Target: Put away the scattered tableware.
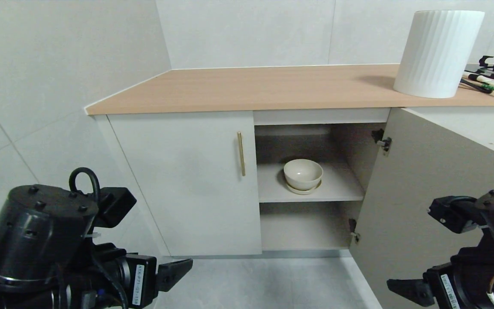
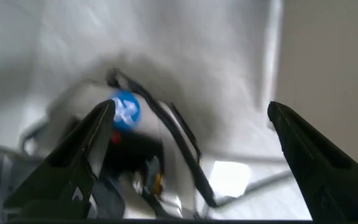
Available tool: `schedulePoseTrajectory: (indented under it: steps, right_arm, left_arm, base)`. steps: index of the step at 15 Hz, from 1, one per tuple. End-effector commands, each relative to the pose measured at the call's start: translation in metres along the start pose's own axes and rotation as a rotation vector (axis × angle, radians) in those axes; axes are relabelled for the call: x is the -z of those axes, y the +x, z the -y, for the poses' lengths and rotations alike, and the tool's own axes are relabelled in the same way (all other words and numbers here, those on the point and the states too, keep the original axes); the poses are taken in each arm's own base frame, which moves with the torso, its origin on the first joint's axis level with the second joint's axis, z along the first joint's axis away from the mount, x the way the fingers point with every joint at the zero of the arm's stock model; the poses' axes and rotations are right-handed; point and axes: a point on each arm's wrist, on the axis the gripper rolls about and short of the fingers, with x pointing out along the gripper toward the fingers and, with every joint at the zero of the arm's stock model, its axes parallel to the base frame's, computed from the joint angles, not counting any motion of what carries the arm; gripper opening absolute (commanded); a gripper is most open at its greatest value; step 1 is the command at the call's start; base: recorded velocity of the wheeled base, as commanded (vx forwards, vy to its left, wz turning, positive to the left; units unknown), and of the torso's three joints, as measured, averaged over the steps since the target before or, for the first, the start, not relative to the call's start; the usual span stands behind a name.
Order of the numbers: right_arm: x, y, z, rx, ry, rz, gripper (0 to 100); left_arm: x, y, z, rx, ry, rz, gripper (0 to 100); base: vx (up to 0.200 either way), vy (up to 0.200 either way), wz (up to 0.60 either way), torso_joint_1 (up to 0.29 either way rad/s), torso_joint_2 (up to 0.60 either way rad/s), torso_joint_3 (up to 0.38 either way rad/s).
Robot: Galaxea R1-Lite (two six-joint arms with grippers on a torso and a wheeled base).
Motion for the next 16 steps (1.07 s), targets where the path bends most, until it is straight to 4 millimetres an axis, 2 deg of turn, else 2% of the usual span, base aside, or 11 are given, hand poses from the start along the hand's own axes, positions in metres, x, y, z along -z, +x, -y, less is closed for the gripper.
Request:
schedulePoseTrajectory:
  steps: [1, 4, 5, 6, 8, 12, 16]
  right_arm:
    - [0.005, -0.015, -0.002, -0.030, -0.031, 0.016, 100]
    - [0.026, -0.039, 0.001, -0.052, -0.176, -0.050, 100]
    - [0.027, -0.040, 0.002, -0.054, -0.182, -0.052, 100]
    - [0.036, -0.052, 0.008, -0.045, -0.241, -0.097, 100]
    - [0.040, -0.065, 0.014, -0.037, -0.259, -0.126, 100]
    - [0.049, -0.087, 0.025, -0.009, -0.307, -0.155, 100]
    - [0.039, -0.085, 0.035, 0.163, -0.211, -0.122, 100]
  left_arm:
    - [0.000, 0.000, 0.000, -0.002, -0.001, -0.001, 100]
    - [0.000, -0.001, 0.000, 0.000, -0.001, 0.003, 100]
    - [0.000, -0.001, 0.000, 0.000, -0.001, 0.003, 100]
    - [0.000, -0.001, 0.000, 0.000, -0.003, 0.003, 100]
    - [0.000, -0.001, 0.000, 0.000, -0.002, 0.002, 100]
    - [0.000, 0.000, 0.000, 0.000, -0.002, 0.002, 100]
    - [0.000, 0.000, 0.000, 0.001, -0.002, 0.001, 100]
  base:
    - [0.000, -0.200, 0.00, 0.007, 0.00, 0.002]
    - [0.000, -0.200, 0.00, 0.001, 0.00, 0.006]
    - [0.000, -0.200, 0.00, -0.002, 0.01, 0.012]
    - [0.000, -0.200, 0.00, 0.002, 0.01, -0.002]
    - [0.000, -0.200, 0.00, 0.005, 0.00, 0.002]
    - [0.000, 0.000, 0.00, 0.000, 0.00, 0.000]
    - [0.000, 0.000, 0.00, 0.000, 0.00, 0.000]
